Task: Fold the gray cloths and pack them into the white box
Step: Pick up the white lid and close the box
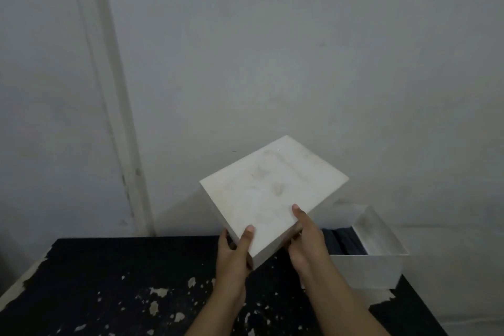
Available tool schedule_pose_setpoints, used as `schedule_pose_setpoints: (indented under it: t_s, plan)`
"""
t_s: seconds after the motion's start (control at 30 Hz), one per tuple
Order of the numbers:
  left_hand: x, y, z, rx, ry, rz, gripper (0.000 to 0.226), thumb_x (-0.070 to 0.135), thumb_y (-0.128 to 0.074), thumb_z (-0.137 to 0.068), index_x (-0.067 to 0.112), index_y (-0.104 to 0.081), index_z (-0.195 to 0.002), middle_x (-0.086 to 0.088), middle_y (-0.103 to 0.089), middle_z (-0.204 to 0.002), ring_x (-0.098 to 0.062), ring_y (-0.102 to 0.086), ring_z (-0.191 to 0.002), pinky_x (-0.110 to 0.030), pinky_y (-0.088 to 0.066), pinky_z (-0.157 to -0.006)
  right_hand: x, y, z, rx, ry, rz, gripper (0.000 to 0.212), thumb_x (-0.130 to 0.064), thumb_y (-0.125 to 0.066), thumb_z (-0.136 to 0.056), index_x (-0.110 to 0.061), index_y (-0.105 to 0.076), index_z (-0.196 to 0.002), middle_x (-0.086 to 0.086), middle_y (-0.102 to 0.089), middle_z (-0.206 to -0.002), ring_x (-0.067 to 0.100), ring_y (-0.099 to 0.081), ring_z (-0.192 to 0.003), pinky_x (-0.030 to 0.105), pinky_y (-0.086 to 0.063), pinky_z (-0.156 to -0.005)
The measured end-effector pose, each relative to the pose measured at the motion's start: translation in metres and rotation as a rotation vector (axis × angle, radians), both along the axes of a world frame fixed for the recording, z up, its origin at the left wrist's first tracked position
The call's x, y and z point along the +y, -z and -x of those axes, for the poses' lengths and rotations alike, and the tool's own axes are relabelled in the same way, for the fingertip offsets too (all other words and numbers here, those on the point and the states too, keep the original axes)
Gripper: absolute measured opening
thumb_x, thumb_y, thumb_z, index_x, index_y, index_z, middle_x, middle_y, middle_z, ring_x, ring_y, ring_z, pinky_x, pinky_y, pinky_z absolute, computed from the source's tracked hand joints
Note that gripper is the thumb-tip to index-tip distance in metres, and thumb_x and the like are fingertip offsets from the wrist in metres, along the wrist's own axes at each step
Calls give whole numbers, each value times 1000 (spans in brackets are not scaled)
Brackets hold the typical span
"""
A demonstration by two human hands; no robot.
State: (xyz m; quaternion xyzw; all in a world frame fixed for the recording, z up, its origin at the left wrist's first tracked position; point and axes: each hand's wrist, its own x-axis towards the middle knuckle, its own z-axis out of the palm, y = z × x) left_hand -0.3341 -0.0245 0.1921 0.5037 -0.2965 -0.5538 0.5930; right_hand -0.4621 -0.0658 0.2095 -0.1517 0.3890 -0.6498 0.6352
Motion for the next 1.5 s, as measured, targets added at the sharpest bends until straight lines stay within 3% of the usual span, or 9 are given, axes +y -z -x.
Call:
schedule_pose_setpoints:
  t_s: [0.13,0.23,0.33,0.43,0.63,0.87,1.13,1.37,1.5]
  plan:
    - [-9,-9,12,45,-41,-8,76,41,-69,-77,21,-32,-139,-6,-51,-123,-23,-54,-105,-49,-49,-94,-4,-9,52,171,31,17,52,-31,-62,-87,-10,-45,-132,14,-62,-112,25,-63,-91,31,-53,-68]
    - [-15,-5,11,61,-5,-23,71,40,-68,-78,14,-36,-135,-9,-54,-124,-26,-56,-108,-51,-51,-91,-9,-10,92,256,8,65,66,-31,-57,-91,-19,-22,-146,17,-50,-126,27,-61,-97,39,-49,-88]
    - [-20,3,7,58,46,-17,65,42,-68,-75,12,-44,-128,-9,-59,-120,-28,-59,-106,-48,-54,-84,-11,-16,120,396,27,88,71,-33,-58,-90,-32,-15,-146,9,-46,-127,29,-57,-105,42,-45,-99]
    - [-25,8,10,33,123,-8,68,45,-68,-69,12,-47,-125,-9,-60,-118,-28,-59,-105,-46,-54,-79,-13,-27,141,554,54,123,63,-35,-58,-90,-34,-24,-143,3,-47,-132,26,-53,-113,41,-47,-95]
    - [-40,4,17,-1,214,-2,72,44,-70,-70,8,-42,-126,-13,-58,-120,-29,-59,-105,-46,-55,-76,-17,-44,174,706,145,6,32,-29,-52,-93,-11,-51,-119,13,-55,-119,27,-56,-101,46,-54,-82]
    - [-61,-11,20,-27,263,52,37,35,-54,-91,18,-38,-120,-10,-55,-112,-26,-57,-98,-39,-53,-68,-2,-40,193,811,77,5,26,-28,-52,-93,-12,-50,-113,5,-51,-105,22,-54,-92,35,-54,-62]
    - [-72,-9,26,-131,398,137,67,44,-68,-66,23,-46,-126,-4,-62,-119,-22,-61,-106,-38,-52,-84,11,0,212,801,78,-28,32,-31,-51,-94,-15,-45,-120,9,-47,-119,28,-54,-101,37,-56,-65]
    - [-77,13,79,-309,330,165,47,51,-55,-82,35,-52,-125,9,-59,-125,-14,-54,-115,-43,-40,-105,-2,29,256,799,104,-29,23,-33,-51,-94,-15,-48,-109,9,-54,-109,24,-56,-96,41,-56,-73]
    - [-88,28,122,-323,285,139,38,46,-47,-92,37,-46,-129,15,-56,-122,-9,-53,-113,-29,-43,-94,-22,37,292,829,90,-23,22,-34,-51,-93,-18,-48,-109,2,-55,-101,18,-56,-89,35,-54,-64]
